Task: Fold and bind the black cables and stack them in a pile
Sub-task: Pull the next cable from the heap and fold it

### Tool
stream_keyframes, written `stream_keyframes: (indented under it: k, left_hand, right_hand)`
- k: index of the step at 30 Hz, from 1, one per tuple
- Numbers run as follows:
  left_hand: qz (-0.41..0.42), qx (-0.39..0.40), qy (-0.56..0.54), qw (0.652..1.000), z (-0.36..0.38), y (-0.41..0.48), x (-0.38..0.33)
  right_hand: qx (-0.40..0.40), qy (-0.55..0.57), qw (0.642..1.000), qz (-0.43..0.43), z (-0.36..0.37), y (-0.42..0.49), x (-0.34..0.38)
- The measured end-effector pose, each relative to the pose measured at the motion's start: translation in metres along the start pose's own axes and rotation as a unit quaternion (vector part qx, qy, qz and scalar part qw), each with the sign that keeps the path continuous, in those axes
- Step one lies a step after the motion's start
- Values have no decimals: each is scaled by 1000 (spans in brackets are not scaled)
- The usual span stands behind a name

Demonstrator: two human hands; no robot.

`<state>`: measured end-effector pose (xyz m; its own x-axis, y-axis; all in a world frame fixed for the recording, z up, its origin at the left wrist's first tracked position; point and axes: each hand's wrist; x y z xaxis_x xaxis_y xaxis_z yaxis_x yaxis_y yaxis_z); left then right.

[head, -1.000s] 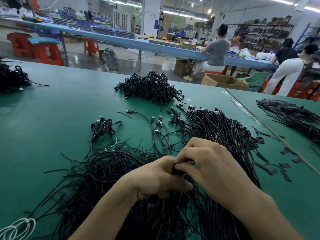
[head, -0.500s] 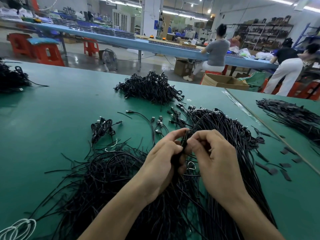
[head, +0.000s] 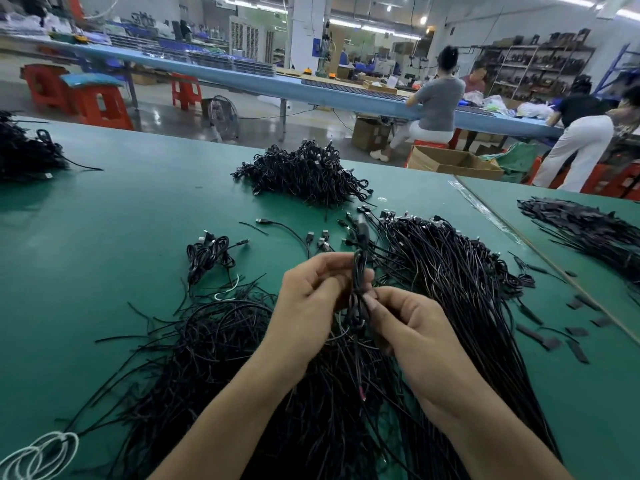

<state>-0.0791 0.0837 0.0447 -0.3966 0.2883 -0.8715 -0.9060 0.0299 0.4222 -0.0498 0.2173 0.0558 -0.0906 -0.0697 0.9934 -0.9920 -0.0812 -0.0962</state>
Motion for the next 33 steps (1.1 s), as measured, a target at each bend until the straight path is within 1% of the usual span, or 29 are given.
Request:
stream_keyframes:
  k: [2,3,4,6,8,11,12,13,17,20,23,26,27,29,33]
  left_hand:
    - [-23,-5,-90,996,-1,0,-5]
    - [-21,5,-103,994,-2,-1,-7]
    - [-15,23,-92,995,-2,-1,-8]
    - [-8,61,-43,997,0,-3,-9]
    - [0,90,44,995,2,-5,-6]
    - [22,112,196,974,5,-8,0]
    - [34,122,223,967,5,-8,2]
    - [41,134,225,964,6,-9,4]
    - [19,150,206,967,7,-9,5]
    - [-26,160,210,964,9,-9,7]
    - [-99,134,105,980,5,-6,6]
    - [-165,91,18,982,-3,0,4]
    - [-165,94,15,982,-5,1,4]
    - [-133,118,29,984,-6,2,1]
    - [-76,131,21,988,-9,1,-4]
  right_hand:
    - [-14,-11,1000,21,-3,2,-5]
    - [-19,-13,999,27,-5,3,-7]
    - [-23,-17,999,29,-7,5,-8]
    - [-32,-23,999,29,-11,8,-10]
    - [-54,-35,998,16,-16,12,-10]
    - [-103,-40,994,-17,-24,17,-7]
    - [-117,-34,992,-27,-26,17,-6]
    - [-128,-26,991,-35,-27,18,-6]
    - [-137,-11,989,-60,-25,15,-9]
    - [-127,10,988,-83,-18,12,-6]
    - [-72,13,994,-85,-13,7,-3]
    - [-14,-15,997,-69,-7,2,-4]
    - [-2,-29,998,-64,-6,1,-5]
    - [15,-36,998,-47,-4,2,-7]
    - [22,11,1000,3,-7,3,-10]
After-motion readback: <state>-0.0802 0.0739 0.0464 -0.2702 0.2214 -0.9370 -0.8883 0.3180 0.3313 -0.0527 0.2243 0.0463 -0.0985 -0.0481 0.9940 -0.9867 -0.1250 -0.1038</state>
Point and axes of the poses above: each hand's wrist, its own y-axis towards the middle knuckle, its own z-axis out of the palm, x = y × z, and after that the axes turned 12 degrees about z, right-handed
